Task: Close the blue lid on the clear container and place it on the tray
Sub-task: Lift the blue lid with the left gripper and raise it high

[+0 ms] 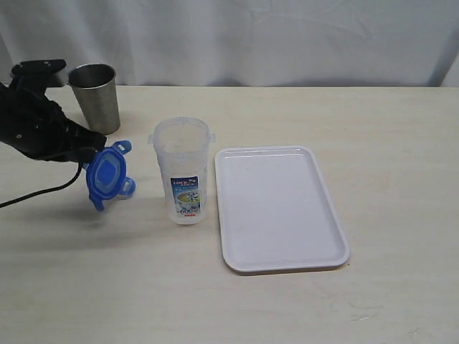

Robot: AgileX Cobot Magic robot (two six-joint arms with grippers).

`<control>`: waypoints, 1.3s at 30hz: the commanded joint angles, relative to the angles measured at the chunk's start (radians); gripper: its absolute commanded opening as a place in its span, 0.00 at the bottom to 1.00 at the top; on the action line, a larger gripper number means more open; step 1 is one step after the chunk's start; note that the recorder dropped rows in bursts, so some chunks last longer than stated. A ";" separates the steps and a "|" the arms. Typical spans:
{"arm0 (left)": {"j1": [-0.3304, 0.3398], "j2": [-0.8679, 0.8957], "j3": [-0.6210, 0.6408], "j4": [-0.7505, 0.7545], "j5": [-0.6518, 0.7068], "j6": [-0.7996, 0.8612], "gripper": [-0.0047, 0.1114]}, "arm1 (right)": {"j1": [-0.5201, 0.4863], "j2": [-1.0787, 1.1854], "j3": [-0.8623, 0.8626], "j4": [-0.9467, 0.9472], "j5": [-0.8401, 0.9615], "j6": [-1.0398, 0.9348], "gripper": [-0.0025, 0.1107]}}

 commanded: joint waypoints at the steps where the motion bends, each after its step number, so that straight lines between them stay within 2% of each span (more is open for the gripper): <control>1: -0.007 -0.054 -0.008 -0.116 -0.011 0.144 0.04 | 0.000 -0.005 0.003 -0.001 -0.004 0.000 0.06; 4: -0.033 -0.081 -0.008 -0.143 -0.027 0.240 0.04 | 0.000 -0.005 0.003 -0.001 -0.004 0.000 0.06; 10: -0.103 -0.128 -0.008 -0.131 -0.175 0.330 0.04 | 0.000 -0.005 0.003 -0.001 -0.004 0.000 0.06; 19: -0.119 -0.138 -0.008 -0.112 -0.386 0.367 0.04 | 0.000 -0.005 0.003 -0.001 -0.004 0.000 0.06; 25: -0.119 -0.138 -0.008 -0.112 -0.498 0.490 0.04 | 0.000 -0.005 0.003 -0.001 -0.004 0.000 0.06; 30: -0.164 -0.138 -0.040 -0.105 -0.549 0.625 0.04 | 0.000 -0.005 0.003 -0.001 -0.004 0.000 0.06; 34: -0.240 -0.138 -0.073 0.003 -0.582 0.716 0.04 | 0.000 -0.005 0.003 -0.001 -0.004 0.000 0.06; 39: -0.316 -0.138 -0.078 0.214 -0.613 0.724 0.04 | 0.000 -0.005 0.003 -0.001 -0.004 0.000 0.06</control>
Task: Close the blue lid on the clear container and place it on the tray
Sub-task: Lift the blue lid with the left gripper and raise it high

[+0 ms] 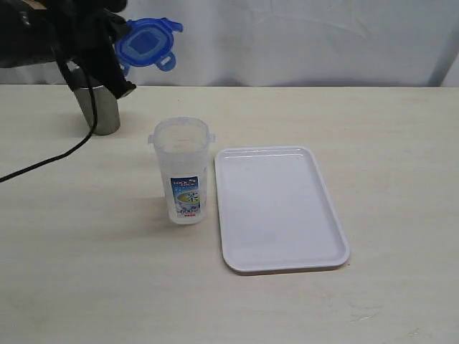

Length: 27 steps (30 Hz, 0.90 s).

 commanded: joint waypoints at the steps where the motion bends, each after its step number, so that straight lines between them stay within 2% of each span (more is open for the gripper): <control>1: -0.059 -0.007 -0.008 0.193 -0.022 0.015 0.04 | 0.000 -0.005 0.003 -0.001 -0.004 0.000 0.06; 4: -0.083 -0.007 -0.008 0.264 -0.017 0.015 0.04 | 0.000 -0.005 0.003 -0.001 -0.004 0.000 0.06; 11: -0.095 -0.007 -0.008 0.321 -0.008 0.051 0.04 | 0.000 -0.005 0.003 -0.001 -0.004 0.000 0.06; 18: -0.133 -0.007 -0.008 0.299 -0.223 0.172 0.04 | 0.000 -0.005 0.003 -0.001 -0.004 0.000 0.06; 20: -0.143 -0.005 -0.008 0.197 -0.297 0.309 0.04 | 0.000 -0.005 0.003 -0.001 -0.004 0.000 0.06; 22: -0.165 0.007 -0.008 -0.004 -0.433 0.541 0.04 | 0.000 -0.005 0.003 -0.001 -0.004 0.000 0.06; 24: -0.204 0.036 -0.008 -0.226 -0.648 0.849 0.04 | 0.000 -0.005 0.003 -0.001 -0.004 0.000 0.06; 26: -0.220 0.068 -0.008 -0.270 -0.790 0.844 0.04 | 0.000 -0.005 0.003 -0.001 -0.004 0.000 0.06; 27: -0.223 0.078 -0.008 -0.290 -0.791 0.844 0.04 | 0.000 -0.005 0.003 -0.001 -0.004 0.000 0.06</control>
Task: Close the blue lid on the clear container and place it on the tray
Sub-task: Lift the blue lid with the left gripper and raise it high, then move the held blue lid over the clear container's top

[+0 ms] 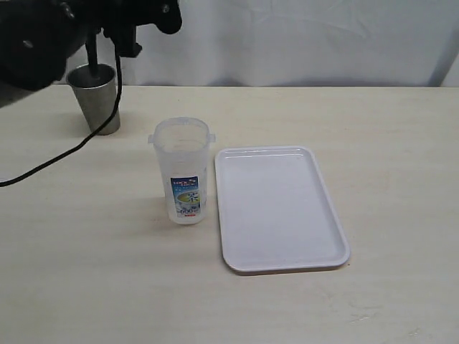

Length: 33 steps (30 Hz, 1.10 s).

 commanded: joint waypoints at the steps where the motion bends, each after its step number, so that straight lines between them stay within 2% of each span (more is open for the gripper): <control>1: -0.030 0.047 -0.008 -0.200 -0.174 0.144 0.04 | 0.000 -0.005 0.003 -0.001 -0.004 0.000 0.06; 3: -0.030 0.047 -0.008 -0.231 -0.033 0.144 0.04 | 0.000 -0.005 0.003 -0.001 -0.004 0.000 0.06; 5: -0.032 0.047 -0.008 -0.233 0.007 0.144 0.04 | 0.000 -0.005 0.003 -0.001 -0.004 0.000 0.06; 8: -0.062 0.047 -0.008 -0.236 -0.117 0.144 0.04 | 0.000 -0.005 0.003 -0.001 -0.004 0.000 0.06; 10: -0.091 0.047 -0.008 -0.249 -0.245 0.144 0.04 | 0.000 -0.005 0.003 -0.001 -0.004 0.000 0.06; 12: -0.120 0.047 -0.008 -0.278 -0.297 0.144 0.04 | 0.000 -0.005 0.003 -0.001 -0.004 0.000 0.06; 21: -0.231 0.047 -0.006 -0.390 -0.205 0.144 0.04 | 0.000 -0.005 0.003 -0.001 -0.004 0.000 0.06; 28: -0.238 0.047 -0.006 -0.475 -0.200 0.144 0.04 | 0.000 -0.005 0.003 -0.001 -0.004 0.000 0.06; 33: -0.238 0.039 0.087 -0.400 -0.209 0.144 0.04 | 0.000 -0.005 0.003 -0.001 -0.004 0.000 0.06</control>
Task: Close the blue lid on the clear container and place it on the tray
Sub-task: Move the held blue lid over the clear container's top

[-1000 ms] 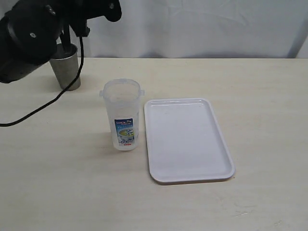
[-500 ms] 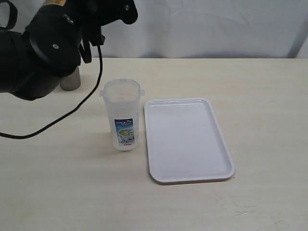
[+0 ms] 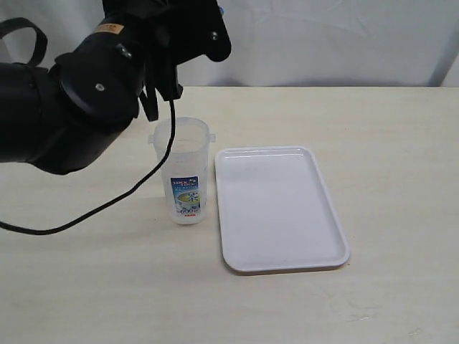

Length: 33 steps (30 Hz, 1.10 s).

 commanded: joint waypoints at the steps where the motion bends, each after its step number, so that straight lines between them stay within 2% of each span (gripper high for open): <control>1: -0.002 -0.014 0.078 0.045 -0.010 0.030 0.04 | 0.000 -0.005 0.003 -0.001 -0.004 0.000 0.06; 9: -0.002 -0.016 0.120 0.072 -0.014 0.030 0.04 | 0.000 -0.005 0.003 -0.001 -0.004 0.000 0.06; 15: -0.056 -0.047 0.120 0.017 -0.003 0.030 0.04 | 0.000 -0.005 0.003 -0.001 -0.004 0.000 0.06; 19: -0.062 -0.047 0.124 -0.060 -0.024 0.030 0.04 | 0.000 -0.005 0.003 -0.001 -0.004 0.000 0.06; 24: -0.062 -0.047 0.213 -0.028 -0.043 0.030 0.04 | 0.000 -0.005 0.003 -0.001 -0.004 0.000 0.06; 29: -0.062 -0.047 0.213 -0.029 -0.040 0.030 0.04 | 0.000 -0.005 0.003 -0.001 -0.004 0.000 0.06; 33: -0.099 -0.047 0.213 -0.034 -0.038 0.030 0.04 | 0.000 -0.005 0.003 -0.001 -0.004 0.000 0.06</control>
